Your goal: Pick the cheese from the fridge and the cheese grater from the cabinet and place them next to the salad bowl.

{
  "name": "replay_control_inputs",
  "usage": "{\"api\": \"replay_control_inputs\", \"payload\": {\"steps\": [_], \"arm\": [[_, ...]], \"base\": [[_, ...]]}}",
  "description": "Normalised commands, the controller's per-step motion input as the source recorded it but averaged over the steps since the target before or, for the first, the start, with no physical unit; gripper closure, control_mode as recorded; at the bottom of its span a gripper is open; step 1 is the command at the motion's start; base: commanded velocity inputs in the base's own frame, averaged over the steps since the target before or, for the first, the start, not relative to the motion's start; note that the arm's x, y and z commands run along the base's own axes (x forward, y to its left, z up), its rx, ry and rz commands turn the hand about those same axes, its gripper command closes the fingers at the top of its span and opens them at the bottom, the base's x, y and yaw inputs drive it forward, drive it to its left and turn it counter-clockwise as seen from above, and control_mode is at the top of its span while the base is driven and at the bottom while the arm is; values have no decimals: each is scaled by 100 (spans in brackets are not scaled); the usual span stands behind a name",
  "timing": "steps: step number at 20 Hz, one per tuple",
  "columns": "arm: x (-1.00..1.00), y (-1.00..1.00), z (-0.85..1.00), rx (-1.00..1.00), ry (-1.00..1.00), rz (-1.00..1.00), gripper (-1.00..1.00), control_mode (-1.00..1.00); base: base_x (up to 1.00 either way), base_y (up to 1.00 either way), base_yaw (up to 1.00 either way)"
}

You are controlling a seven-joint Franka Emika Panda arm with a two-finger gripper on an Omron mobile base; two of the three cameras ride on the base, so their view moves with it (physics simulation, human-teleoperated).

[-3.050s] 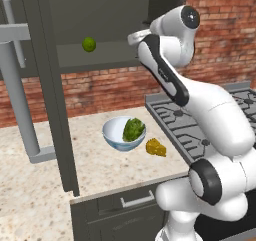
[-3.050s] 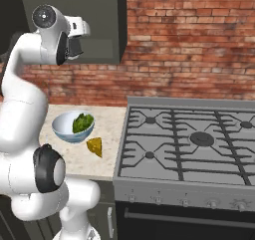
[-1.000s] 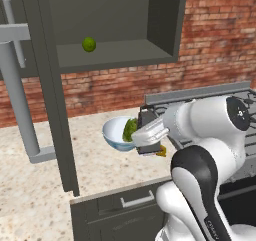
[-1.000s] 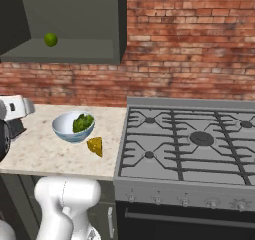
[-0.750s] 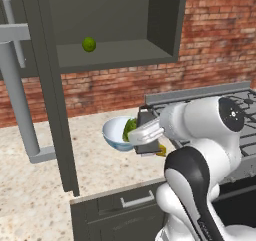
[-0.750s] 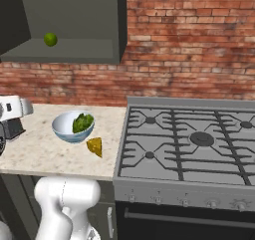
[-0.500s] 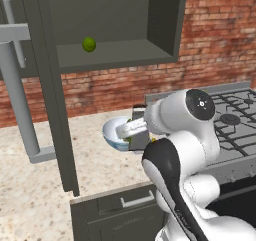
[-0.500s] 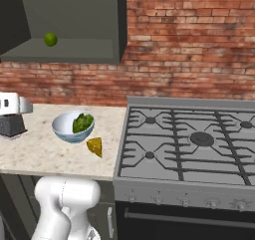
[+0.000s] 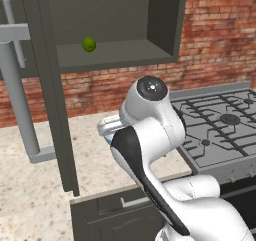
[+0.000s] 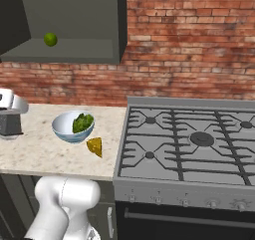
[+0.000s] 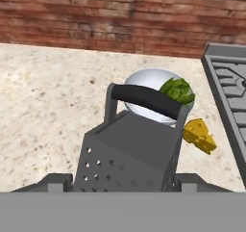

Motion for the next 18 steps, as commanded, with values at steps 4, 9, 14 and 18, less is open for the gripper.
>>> {"api": "replay_control_inputs", "payload": {"steps": [4, 9, 14, 18], "arm": [[19, 18, -75, 0, -2, 0, 100, -100], [40, 7, -57, 0, -3, 9, 100, -100], [44, 2, -17, 0, -1, 14, 100, -100], [19, 19, -2, 0, -4, 13, 100, -100]], "base": [[0, 0, 0], [0, 0, 0], [0, 0, 0], [0, 0, 0]]}}
